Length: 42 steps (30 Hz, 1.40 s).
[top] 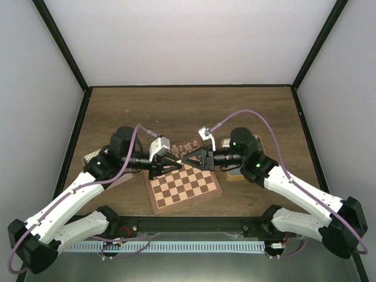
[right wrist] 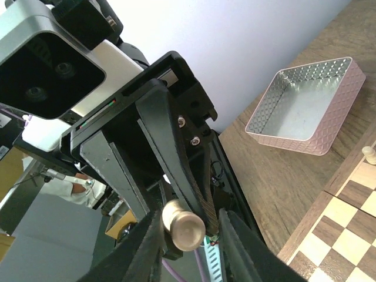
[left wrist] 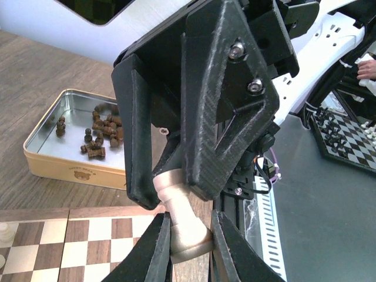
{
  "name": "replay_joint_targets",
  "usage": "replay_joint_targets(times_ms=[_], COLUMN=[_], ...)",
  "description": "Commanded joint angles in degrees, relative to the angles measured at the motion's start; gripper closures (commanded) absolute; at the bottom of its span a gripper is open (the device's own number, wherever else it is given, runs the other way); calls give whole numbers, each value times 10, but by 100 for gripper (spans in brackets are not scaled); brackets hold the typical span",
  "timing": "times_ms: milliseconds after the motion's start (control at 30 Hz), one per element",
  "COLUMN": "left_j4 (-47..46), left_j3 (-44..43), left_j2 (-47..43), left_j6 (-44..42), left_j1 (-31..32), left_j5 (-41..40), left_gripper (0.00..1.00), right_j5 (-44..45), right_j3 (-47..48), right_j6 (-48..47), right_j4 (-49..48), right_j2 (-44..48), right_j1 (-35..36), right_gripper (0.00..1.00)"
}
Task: Set up the chess pieces on the board
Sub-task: Place the chess piece on the chessboard.
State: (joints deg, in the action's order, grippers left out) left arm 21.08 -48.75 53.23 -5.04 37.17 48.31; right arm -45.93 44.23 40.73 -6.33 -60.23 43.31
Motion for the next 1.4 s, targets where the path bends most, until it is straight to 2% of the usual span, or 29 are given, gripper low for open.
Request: replay_joint_targets(times_ms=[0, 167, 233, 333, 433, 500, 700, 967, 1100, 1367], left_j4=[-21, -22, -19, -11, -6, -9, -33, -3, 19, 47], left_j3=[-2, -3, -2, -1, 1, 10, 27, 20, 25, 34], left_j2=[0, -2, -4, -14, -43, -78, -213, -332, -362, -370], left_j6=[-11, -8, -4, 29, 61, 75, 131, 181, 188, 192], left_j1=[-1, -1, -1, -1, -1, -2, -1, -2, -2, -2], left_j5=[14, 4, -11, -75, -161, -234, -499, -726, -772, -779], left_gripper=[94, 93, 85, 47, 26, 17, 10, 7, 6, 2], right_j5=[-15, -14, 0, 45, 130, 200, 395, 510, 564, 607], right_j3=[-9, -8, -9, -3, 32, 63, 169, 335, 418, 535], right_j6=[29, 42, 43, 28, -23, -60, -154, -232, -254, -263], right_j4=[-43, -50, -50, -32, 32, 71, 113, 188, 242, 306], right_j2=[-6, -19, -18, -21, -43, -69, -172, -372, -462, -578], right_j1=[-1, 0, 0, 1, 11, 27, 96, 175, 207, 230], right_gripper=[77, 94, 98, 99, 99, 99, 99, 99, 99, 99])
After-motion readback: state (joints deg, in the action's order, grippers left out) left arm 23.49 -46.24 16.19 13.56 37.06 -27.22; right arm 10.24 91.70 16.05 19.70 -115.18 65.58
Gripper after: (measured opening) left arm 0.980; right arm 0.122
